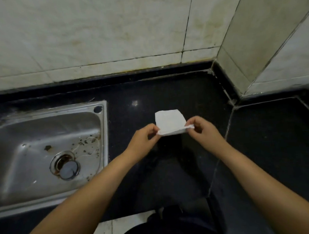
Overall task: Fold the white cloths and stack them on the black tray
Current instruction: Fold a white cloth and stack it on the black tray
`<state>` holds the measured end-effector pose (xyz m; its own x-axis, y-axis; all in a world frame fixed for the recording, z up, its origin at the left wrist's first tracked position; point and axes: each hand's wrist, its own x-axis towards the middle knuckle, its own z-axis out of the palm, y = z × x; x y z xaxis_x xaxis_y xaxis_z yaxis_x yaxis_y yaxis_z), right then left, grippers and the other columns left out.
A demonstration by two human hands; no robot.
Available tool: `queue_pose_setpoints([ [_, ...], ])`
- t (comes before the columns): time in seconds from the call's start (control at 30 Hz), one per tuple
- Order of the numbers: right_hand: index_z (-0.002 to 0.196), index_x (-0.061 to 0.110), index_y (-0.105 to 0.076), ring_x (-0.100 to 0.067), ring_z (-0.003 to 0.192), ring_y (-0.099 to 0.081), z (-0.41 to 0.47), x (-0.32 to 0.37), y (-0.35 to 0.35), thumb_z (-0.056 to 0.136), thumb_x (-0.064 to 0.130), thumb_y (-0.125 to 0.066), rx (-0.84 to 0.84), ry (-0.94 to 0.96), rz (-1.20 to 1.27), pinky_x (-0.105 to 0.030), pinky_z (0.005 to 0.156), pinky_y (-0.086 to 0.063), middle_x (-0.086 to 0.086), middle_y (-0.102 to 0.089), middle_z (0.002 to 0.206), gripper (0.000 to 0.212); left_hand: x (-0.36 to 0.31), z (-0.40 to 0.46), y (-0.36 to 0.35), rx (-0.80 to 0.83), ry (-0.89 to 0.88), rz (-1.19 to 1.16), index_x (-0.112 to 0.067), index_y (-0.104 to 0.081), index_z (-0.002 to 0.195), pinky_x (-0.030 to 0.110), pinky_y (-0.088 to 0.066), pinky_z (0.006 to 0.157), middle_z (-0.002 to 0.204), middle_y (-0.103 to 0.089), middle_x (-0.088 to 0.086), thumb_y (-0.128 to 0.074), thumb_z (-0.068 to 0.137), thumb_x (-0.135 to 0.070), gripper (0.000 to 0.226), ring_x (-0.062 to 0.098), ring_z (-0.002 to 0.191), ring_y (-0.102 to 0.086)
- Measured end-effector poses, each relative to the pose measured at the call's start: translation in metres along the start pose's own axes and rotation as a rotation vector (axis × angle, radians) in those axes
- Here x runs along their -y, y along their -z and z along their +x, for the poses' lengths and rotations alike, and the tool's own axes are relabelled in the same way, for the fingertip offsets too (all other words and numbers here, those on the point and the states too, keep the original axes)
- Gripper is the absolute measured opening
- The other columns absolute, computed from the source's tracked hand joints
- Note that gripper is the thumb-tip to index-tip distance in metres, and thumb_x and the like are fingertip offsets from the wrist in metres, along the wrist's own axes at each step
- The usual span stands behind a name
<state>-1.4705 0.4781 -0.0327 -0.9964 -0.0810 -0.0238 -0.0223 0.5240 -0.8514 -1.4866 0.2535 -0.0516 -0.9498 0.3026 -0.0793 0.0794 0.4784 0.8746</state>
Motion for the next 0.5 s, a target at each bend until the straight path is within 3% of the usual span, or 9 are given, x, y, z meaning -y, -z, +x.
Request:
queue_pose_setpoints([
  [0.13,0.085,0.025,-0.058,0.002,0.071,-0.055,-0.053,-0.037,-0.038,0.088,0.007,-0.059,0.282,-0.155,-0.083,-0.011,0.069,-0.041,0.004,-0.065,0.085,0.019,0.045,-0.043,-0.018,0.317,0.162,0.123,-0.020,-0.063,0.091,0.017,-0.049,0.085,0.096,-0.067,-0.012,-0.060,0.091,-0.017,0.004,0.000,0.094,-0.062],
  [0.23,0.086,0.028,-0.058,-0.006,0.075,-0.056,-0.066,-0.044,-0.048,0.089,0.010,-0.058,0.402,-0.202,-0.096,-0.014,0.069,-0.043,0.002,-0.064,0.086,0.018,0.056,-0.053,-0.021,0.392,0.193,0.158,-0.020,-0.064,0.095,0.014,-0.048,0.085,0.099,-0.067,-0.012,-0.060,0.090,-0.022,0.007,-0.001,0.095,-0.062],
  [0.33,0.092,0.023,-0.061,-0.007,0.080,-0.059,-0.054,-0.044,-0.043,0.089,0.009,-0.059,0.399,-0.240,-0.074,-0.013,0.072,-0.045,0.003,-0.064,0.090,0.015,0.053,-0.044,-0.017,0.386,0.187,0.106,-0.018,-0.066,0.092,0.017,-0.049,0.082,0.094,-0.069,-0.006,-0.062,0.089,-0.023,0.007,0.004,0.092,-0.065],
  [0.43,0.086,0.028,-0.060,-0.014,0.087,-0.060,-0.024,-0.041,-0.036,0.086,0.009,-0.063,0.288,-0.248,-0.061,-0.024,0.080,-0.047,-0.004,-0.066,0.097,0.019,0.045,-0.021,-0.012,0.311,0.225,0.079,-0.014,-0.065,0.088,0.026,-0.049,0.077,0.087,-0.069,0.002,-0.062,0.089,-0.020,0.007,0.010,0.081,-0.064],
  [0.5,0.084,0.024,-0.060,-0.013,0.085,-0.057,0.000,-0.039,-0.032,0.085,0.011,-0.064,0.198,-0.262,-0.082,-0.023,0.077,-0.045,-0.004,-0.065,0.096,0.014,0.039,0.004,-0.010,0.222,0.242,0.084,-0.016,-0.062,0.082,0.024,-0.045,0.071,0.082,-0.066,0.000,-0.062,0.089,-0.020,0.008,0.009,0.075,-0.059],
])
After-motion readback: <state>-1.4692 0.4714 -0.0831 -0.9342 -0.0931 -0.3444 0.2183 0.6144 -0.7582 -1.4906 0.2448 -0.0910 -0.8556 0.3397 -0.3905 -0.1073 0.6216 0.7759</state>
